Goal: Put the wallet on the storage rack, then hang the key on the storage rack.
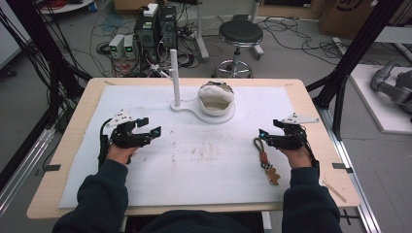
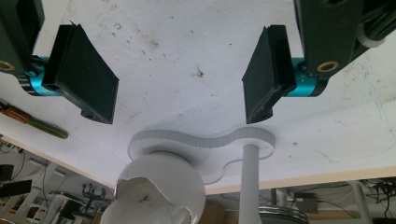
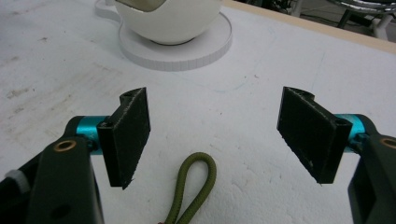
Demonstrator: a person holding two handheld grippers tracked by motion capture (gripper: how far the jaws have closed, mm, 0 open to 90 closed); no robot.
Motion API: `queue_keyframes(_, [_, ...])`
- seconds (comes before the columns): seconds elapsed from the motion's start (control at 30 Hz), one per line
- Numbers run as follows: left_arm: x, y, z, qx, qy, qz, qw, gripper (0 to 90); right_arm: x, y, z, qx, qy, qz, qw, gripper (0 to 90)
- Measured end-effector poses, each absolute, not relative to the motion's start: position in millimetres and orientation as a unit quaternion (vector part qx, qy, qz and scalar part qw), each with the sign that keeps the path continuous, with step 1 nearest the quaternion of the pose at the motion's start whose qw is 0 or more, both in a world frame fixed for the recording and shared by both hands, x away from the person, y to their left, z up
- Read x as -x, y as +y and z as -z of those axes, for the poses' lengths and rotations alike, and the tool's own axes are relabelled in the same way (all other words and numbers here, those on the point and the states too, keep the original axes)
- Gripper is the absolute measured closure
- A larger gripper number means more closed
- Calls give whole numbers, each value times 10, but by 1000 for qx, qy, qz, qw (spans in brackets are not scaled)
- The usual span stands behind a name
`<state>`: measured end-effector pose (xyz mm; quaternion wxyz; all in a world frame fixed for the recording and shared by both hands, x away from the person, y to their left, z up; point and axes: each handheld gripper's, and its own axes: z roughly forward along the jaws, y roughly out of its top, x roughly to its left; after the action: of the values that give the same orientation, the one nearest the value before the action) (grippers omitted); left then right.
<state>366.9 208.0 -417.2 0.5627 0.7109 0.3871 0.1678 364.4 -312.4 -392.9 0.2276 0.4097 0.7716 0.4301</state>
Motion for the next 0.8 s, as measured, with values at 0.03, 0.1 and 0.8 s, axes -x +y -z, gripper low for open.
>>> queue_keyframes(0.03, [-3672, 2075, 4175, -712, 387, -166, 563, 265, -3637, -3124, 3923, -409, 772, -431, 227, 262])
queue_keyframes(0.1, [-3674, 2064, 4179, -710, 387, -166, 564, 265, -3617, -3122, 3929, -407, 774, -428, 227, 261])
queue_keyframes(0.8, [-3673, 2057, 4182, -715, 388, -169, 557, 270, -3503, -3185, 4199, -413, 832, -345, 136, 461])
